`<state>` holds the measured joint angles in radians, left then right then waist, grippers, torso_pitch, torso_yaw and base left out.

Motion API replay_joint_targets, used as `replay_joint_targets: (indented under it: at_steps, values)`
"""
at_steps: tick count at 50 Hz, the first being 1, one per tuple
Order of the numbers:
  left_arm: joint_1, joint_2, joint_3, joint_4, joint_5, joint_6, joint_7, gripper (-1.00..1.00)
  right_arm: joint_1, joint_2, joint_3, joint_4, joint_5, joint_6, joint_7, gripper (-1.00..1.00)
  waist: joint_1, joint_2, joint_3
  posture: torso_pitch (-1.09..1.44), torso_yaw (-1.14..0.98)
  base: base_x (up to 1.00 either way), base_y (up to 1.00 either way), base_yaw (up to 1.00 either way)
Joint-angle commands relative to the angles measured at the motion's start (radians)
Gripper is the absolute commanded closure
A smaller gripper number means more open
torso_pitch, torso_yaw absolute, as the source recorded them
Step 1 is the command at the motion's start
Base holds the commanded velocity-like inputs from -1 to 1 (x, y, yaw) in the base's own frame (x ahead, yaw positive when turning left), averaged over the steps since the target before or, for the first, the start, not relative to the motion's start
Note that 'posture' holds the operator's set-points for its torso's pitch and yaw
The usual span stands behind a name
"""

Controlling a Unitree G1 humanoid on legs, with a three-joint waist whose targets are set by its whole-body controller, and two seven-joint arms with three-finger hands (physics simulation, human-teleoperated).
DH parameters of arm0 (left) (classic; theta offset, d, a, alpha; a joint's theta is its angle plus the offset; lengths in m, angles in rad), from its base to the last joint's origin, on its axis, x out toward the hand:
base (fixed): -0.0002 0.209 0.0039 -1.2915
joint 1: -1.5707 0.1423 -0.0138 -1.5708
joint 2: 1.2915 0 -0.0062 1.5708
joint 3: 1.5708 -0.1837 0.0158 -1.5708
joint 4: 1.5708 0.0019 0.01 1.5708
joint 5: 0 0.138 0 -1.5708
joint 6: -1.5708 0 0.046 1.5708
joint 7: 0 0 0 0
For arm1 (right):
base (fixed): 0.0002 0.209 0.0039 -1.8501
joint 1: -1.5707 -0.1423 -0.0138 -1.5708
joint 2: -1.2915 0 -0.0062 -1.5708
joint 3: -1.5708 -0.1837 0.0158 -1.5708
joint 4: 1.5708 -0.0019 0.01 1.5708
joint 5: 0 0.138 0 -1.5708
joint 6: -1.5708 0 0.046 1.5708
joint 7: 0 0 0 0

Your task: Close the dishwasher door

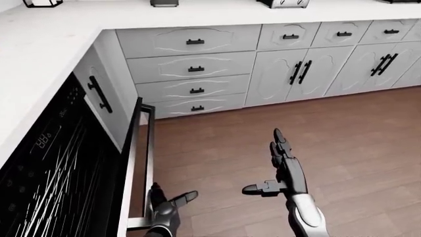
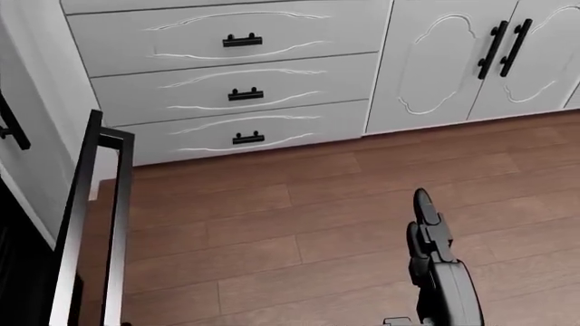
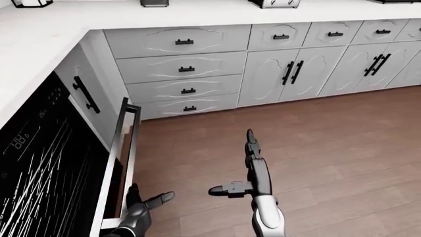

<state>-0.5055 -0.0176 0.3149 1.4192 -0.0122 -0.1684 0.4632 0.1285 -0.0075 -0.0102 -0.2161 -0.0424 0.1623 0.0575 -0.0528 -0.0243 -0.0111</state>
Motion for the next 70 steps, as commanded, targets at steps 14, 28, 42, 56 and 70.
replay_joint_targets:
  at_steps: [14, 28, 42, 56, 70]
  values:
    - [-0.026, 0.085, 0.032, -0.04, -0.039, -0.055, 0.112, -1.0, -0.015, -0.003, -0.003, -0.044, 0.003, -0.03, -0.001, -1.0, 0.013, 0.013, -0.012, 0.0, 0.0, 0.0, 0.0, 0.0]
    - [-0.044, 0.12, 0.04, -0.041, -0.054, -0.036, 0.095, -1.0, -0.02, -0.002, 0.0, -0.052, -0.001, -0.019, -0.002, -1.0, 0.014, 0.021, -0.012, 0.0, 0.0, 0.0, 0.0, 0.0]
    - [-0.058, 0.166, 0.055, -0.042, -0.083, -0.019, 0.065, -1.0, -0.015, -0.002, -0.002, -0.055, -0.001, -0.021, -0.004, -1.0, 0.016, 0.028, -0.014, 0.0, 0.0, 0.0, 0.0, 0.0]
    - [-0.093, 0.219, 0.067, -0.045, -0.118, -0.001, 0.051, -1.0, -0.012, -0.002, -0.002, -0.056, -0.001, -0.023, -0.005, -1.0, 0.02, 0.032, -0.017, 0.0, 0.0, 0.0, 0.0, 0.0]
    - [-0.13, 0.28, 0.078, -0.047, -0.156, 0.028, 0.041, -1.0, -0.011, -0.003, -0.007, -0.062, 0.001, -0.02, -0.003, -1.0, 0.026, 0.034, -0.018, 0.0, 0.0, 0.0, 0.0, 0.0]
